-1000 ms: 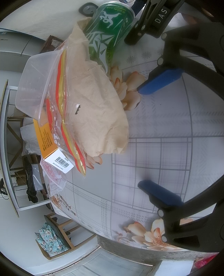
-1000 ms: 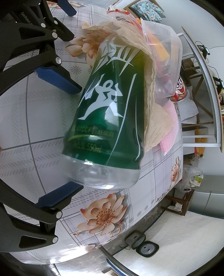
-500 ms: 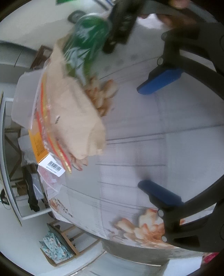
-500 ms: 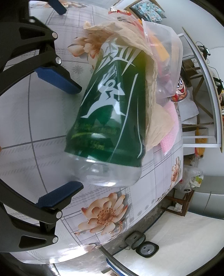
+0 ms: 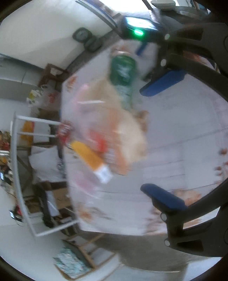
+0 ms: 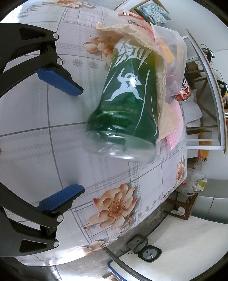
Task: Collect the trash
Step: 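Reach the left gripper to the clear plastic container and close on it, then grasp the red milk can with the right gripper while the left gripper lifts the container, then carry the red can and clear container over the blue basket on the floor, then open both grippers to drop the can and container into the basket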
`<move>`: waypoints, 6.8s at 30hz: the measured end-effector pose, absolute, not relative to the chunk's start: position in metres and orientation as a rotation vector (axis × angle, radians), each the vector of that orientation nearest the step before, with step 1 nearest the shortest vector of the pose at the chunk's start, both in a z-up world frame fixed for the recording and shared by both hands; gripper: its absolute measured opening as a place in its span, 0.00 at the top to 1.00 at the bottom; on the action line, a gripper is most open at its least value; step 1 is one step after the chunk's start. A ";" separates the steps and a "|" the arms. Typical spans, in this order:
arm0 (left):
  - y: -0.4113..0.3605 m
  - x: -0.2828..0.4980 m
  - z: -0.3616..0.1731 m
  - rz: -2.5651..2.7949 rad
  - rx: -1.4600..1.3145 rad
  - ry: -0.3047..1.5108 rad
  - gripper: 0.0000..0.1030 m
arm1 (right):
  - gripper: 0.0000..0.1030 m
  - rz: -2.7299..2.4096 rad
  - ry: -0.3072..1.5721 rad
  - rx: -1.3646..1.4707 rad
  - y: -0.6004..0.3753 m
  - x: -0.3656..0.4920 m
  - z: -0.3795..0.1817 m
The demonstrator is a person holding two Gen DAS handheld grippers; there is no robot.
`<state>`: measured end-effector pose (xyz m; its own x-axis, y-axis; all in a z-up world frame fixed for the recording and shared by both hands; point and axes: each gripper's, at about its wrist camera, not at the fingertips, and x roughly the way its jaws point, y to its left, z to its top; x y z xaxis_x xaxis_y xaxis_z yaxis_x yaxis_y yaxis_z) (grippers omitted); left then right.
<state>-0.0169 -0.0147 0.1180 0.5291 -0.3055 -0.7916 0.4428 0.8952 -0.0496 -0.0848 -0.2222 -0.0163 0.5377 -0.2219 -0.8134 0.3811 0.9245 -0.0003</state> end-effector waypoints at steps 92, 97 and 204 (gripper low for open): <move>0.149 -0.024 0.092 -0.639 -0.258 1.044 0.22 | 0.05 -0.283 1.231 0.422 -0.196 0.243 0.038; 0.155 -0.026 0.092 -0.635 -0.266 1.035 0.22 | 0.05 -0.313 1.275 0.452 -0.190 0.252 0.021; 0.544 -0.556 -0.150 0.646 -0.711 1.176 0.14 | 0.06 0.914 1.622 -0.835 0.437 -0.378 -0.287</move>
